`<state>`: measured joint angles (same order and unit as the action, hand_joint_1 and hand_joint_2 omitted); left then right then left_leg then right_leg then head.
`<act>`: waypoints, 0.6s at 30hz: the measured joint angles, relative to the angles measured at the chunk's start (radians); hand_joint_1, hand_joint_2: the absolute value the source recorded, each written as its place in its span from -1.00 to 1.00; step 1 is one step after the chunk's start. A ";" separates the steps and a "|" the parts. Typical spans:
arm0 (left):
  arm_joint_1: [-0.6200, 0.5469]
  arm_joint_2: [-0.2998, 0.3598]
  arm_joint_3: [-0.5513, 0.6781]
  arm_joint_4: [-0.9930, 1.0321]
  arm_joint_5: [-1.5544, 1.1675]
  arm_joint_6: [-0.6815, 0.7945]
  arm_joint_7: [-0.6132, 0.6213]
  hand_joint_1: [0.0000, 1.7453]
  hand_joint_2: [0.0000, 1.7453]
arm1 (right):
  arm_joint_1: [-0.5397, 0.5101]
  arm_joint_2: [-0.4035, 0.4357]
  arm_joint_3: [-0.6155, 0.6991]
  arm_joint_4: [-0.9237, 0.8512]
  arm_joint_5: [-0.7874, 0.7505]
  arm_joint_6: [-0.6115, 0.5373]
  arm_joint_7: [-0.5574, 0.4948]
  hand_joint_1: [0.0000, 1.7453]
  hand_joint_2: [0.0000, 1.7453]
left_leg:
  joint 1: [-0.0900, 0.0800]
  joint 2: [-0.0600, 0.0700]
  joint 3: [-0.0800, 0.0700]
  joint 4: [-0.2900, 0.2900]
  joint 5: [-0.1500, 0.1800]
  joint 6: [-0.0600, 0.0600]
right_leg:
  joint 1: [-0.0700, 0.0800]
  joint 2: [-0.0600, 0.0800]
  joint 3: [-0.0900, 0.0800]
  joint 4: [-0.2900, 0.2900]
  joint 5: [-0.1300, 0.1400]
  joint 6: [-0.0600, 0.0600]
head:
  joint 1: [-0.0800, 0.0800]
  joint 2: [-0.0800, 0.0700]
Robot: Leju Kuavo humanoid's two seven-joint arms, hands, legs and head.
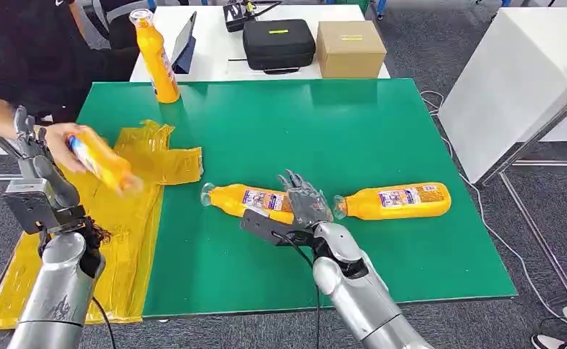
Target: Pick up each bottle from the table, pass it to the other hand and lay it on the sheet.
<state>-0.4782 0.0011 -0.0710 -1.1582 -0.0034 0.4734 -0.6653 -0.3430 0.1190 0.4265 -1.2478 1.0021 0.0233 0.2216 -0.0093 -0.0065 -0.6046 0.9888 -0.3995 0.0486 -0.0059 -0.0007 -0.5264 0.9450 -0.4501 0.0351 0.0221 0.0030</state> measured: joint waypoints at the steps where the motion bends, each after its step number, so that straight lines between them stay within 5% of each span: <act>1: 0.000 0.000 -0.001 0.000 0.000 0.000 0.000 -1.00 -1.00 | 0.000 0.000 0.000 0.001 0.001 0.000 0.001 -1.00 1.00 | 0.000 0.000 0.000 0.000 0.000 0.000 | 0.000 0.000 0.000 0.000 0.000 0.000 | 0.000 0.000; 18: 0.016 0.009 -0.006 -0.017 0.015 -0.009 -0.005 -1.00 -1.00 | -0.037 0.025 0.014 0.159 0.112 -0.011 0.066 -1.00 1.00 | 0.000 0.000 0.000 0.000 0.000 0.000 | 0.000 0.000 0.000 0.000 0.000 0.000 | 0.000 0.000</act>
<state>-0.4626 0.0103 -0.0771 -1.1749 0.0118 0.4647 -0.6702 -0.3798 0.1441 0.4406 -1.0890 1.1146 0.0122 0.2876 -0.0093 -0.0061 -0.6045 0.9887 -0.3994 0.0486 -0.0058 -0.0005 -0.5263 0.9451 -0.4501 0.0351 0.0221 0.0034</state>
